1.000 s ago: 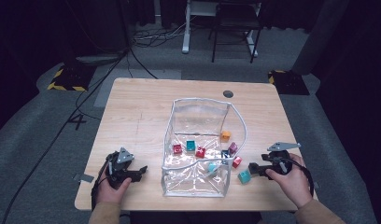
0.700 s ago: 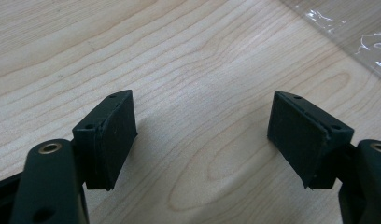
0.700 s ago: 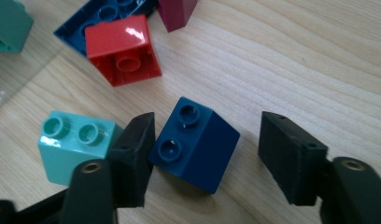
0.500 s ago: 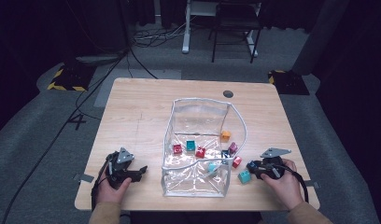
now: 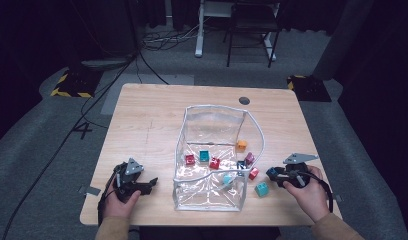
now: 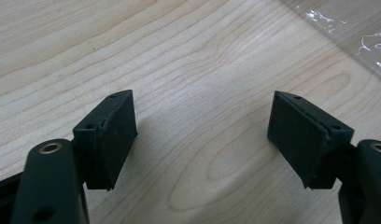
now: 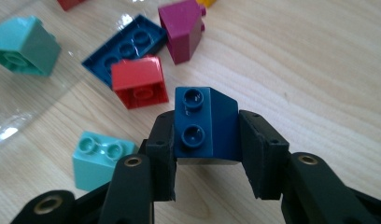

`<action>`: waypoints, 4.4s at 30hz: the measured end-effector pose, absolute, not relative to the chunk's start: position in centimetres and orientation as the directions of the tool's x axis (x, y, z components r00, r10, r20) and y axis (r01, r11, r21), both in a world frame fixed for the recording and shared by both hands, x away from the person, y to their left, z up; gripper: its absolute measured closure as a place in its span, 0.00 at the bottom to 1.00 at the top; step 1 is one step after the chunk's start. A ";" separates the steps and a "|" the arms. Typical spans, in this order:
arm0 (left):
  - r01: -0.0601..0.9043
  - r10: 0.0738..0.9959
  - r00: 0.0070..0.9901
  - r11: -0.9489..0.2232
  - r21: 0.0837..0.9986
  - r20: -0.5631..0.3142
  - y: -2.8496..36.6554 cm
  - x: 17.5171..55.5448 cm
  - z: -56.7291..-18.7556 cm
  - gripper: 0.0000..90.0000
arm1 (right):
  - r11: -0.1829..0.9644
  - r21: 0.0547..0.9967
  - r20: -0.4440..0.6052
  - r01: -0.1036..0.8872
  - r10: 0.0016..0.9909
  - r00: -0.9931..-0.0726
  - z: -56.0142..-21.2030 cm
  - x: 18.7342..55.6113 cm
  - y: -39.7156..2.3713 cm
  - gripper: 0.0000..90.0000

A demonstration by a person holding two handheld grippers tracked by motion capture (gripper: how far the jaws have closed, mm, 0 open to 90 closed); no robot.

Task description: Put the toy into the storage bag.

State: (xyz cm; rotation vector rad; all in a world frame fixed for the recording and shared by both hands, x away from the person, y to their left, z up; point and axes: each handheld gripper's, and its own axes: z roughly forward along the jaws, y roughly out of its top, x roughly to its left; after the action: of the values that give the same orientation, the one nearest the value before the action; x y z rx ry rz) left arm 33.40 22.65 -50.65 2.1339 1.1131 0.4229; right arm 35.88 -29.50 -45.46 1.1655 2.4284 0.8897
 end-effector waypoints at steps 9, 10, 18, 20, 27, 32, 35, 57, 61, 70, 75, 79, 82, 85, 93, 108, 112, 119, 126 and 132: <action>0.592 0.815 0.579 -0.396 0.702 -0.028 22.6 33.4 -50.7 0.27 | 0.453 0.703 -0.001 0.548 0.772 -0.636 -42.1 35.9 -29.3 0.66; 0.591 0.814 0.580 -0.399 0.701 -0.026 22.6 33.4 -50.7 0.27 | 0.448 0.711 -0.001 0.542 0.771 -0.637 -41.7 35.9 -29.3 0.66; 0.591 0.814 0.580 -0.399 0.701 -0.026 22.6 33.4 -50.7 0.27 | 0.425 0.750 0.002 0.507 0.765 -0.644 -38.9 35.9 -29.4 0.66; 0.591 0.814 0.580 -0.399 0.701 -0.026 22.6 33.4 -50.7 0.27 | 0.419 0.760 0.002 0.498 0.764 -0.646 -38.2 36.0 -29.4 0.66; 0.591 0.814 0.580 -0.398 0.701 -0.026 22.6 33.4 -50.7 0.27 | 0.403 0.789 -0.007 0.464 0.761 -0.648 -35.9 36.2 -29.2 0.66; 0.591 0.814 0.580 -0.398 0.701 -0.026 22.6 33.4 -50.7 0.27 | 0.394 0.808 -0.016 0.438 0.758 -0.652 -34.3 36.4 -28.9 0.66; 0.592 0.814 0.580 -0.398 0.701 -0.027 22.6 33.4 -50.7 0.27 | 0.388 0.816 -0.014 0.428 0.755 -0.656 -33.5 36.6 -28.7 0.66; 0.592 0.814 0.580 -0.398 0.701 -0.027 22.6 33.4 -50.7 0.27 | 0.403 0.827 -0.013 0.391 0.711 -0.704 -28.9 38.3 -25.3 0.66; 0.591 0.814 0.580 -0.399 0.701 -0.026 22.6 33.4 -50.7 0.27 | 0.422 0.823 -0.022 0.380 0.692 -0.721 -28.7 38.8 -23.8 0.66; 0.592 0.814 0.580 -0.398 0.701 -0.027 22.6 33.4 -50.7 0.27 | 0.448 0.810 -0.017 0.377 0.662 -0.750 -28.3 39.9 -20.6 0.66; 0.592 0.814 0.580 -0.398 0.701 -0.027 22.6 33.4 -50.7 0.27 | 0.465 0.804 -0.017 0.371 0.642 -0.767 -28.1 40.4 -18.8 0.66; 0.592 0.814 0.581 -0.398 0.701 -0.029 22.7 33.4 -50.7 0.27 | 0.480 0.798 -0.020 0.365 0.626 -0.779 -28.0 40.8 -17.5 0.66; 0.593 0.814 0.580 -0.395 0.702 -0.031 22.7 33.4 -50.7 0.27 | 0.489 0.794 -0.020 0.362 0.615 -0.788 -28.0 41.1 -16.5 0.66; 0.591 0.814 0.580 -0.396 0.702 -0.030 22.7 33.4 -50.7 0.27 | 0.497 0.790 -0.017 0.360 0.604 -0.797 -28.1 41.3 -15.5 0.66; 0.591 0.814 0.581 -0.397 0.702 -0.029 22.7 33.4 -50.7 0.27 | 0.499 0.781 0.022 0.375 0.579 -0.815 -28.7 42.2 -13.3 0.66; 0.592 0.814 0.581 -0.396 0.702 -0.030 22.7 33.4 -50.7 0.27 | 0.558 0.715 0.062 0.422 0.551 -0.832 -31.7 43.4 -9.6 0.66; 0.592 0.814 0.580 -0.395 0.703 -0.031 22.7 33.4 -50.7 0.27 | 0.584 0.686 0.066 0.434 0.544 -0.837 -32.7 43.6 -8.9 0.66; 0.592 0.813 0.581 -0.397 0.702 -0.030 22.7 33.4 -50.7 0.27 | 0.620 0.635 0.092 0.461 0.531 -0.842 -33.6 43.7 -8.1 0.66; 0.592 0.813 0.582 -0.399 0.700 -0.029 22.7 33.4 -50.7 0.27 | 0.586 0.657 0.119 0.475 0.541 -0.833 -33.6 43.6 -8.3 0.43; 0.592 0.813 0.582 -0.399 0.700 -0.029 22.7 33.4 -50.7 0.27 | 0.534 0.725 0.112 0.435 0.532 -0.839 -31.0 42.8 -9.4 0.41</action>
State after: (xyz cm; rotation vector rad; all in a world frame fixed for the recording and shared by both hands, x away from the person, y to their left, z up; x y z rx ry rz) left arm 33.43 22.66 -50.66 2.1333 1.1122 0.4182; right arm 42.84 -9.38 -31.03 0.8368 2.6419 1.1970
